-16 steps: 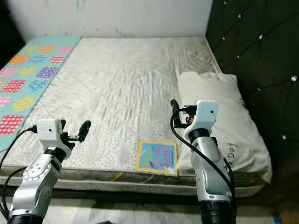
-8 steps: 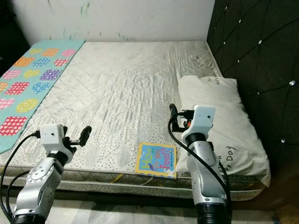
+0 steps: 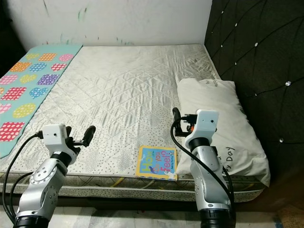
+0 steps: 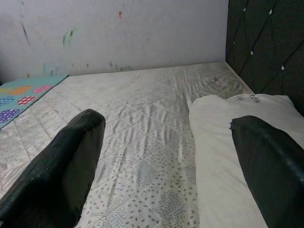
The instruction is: Clean up the room
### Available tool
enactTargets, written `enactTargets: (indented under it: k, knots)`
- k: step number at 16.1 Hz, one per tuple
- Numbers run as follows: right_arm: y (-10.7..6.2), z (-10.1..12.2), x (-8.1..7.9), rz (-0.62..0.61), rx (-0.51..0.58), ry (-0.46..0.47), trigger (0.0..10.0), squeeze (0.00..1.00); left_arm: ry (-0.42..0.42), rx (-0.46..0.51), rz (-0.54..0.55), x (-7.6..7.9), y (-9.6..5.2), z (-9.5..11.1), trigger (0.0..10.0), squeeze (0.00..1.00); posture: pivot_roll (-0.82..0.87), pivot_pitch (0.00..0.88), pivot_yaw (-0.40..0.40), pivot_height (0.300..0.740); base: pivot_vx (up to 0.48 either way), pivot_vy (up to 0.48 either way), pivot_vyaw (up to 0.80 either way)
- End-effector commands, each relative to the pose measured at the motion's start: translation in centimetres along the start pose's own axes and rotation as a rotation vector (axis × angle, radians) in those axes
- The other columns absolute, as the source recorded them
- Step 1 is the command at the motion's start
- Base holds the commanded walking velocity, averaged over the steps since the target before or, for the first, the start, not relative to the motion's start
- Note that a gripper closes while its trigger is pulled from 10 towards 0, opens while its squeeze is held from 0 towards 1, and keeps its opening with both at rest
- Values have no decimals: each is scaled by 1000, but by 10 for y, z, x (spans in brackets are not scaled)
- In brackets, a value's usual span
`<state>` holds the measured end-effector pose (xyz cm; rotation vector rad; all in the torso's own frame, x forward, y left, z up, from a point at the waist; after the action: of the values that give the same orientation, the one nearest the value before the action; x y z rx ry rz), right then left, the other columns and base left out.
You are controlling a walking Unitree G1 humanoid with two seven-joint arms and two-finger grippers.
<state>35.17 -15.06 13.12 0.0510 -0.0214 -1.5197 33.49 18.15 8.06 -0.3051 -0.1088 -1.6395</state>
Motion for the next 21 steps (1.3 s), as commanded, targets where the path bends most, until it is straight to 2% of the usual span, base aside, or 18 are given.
enactTargets:
  k: [1,13,21]
  knots:
    - [0,1,-3,11,6,-3,10000,0,-11,-10,15,-5,-1,-2,10000,0,-218,0,63,740,0,322,0]
    - [-2,-6,-2,16,-21,-15,10000,0,-22,-16,24,-6,0,-4,10000,0,-219,0,58,740,0,0,0]
    - [-3,-6,3,-3,-19,-34,10000,0,-39,-26,24,-6,1,-6,10000,0,-225,0,58,740,0,480,0]
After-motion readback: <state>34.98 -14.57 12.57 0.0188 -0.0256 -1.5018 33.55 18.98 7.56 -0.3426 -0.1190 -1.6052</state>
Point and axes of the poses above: a point about 5 cm out from each wrist's last joint towards the gripper, its own y axis pointing out of the wrist towards the gripper, its own z axis along the axis of the wrist's last joint, x = y × z, the point moved 5 cm from there along y, pointing out of the wrist towards the gripper, and after that the axes turned 5 degrees about -y, right-handed, at the moved point
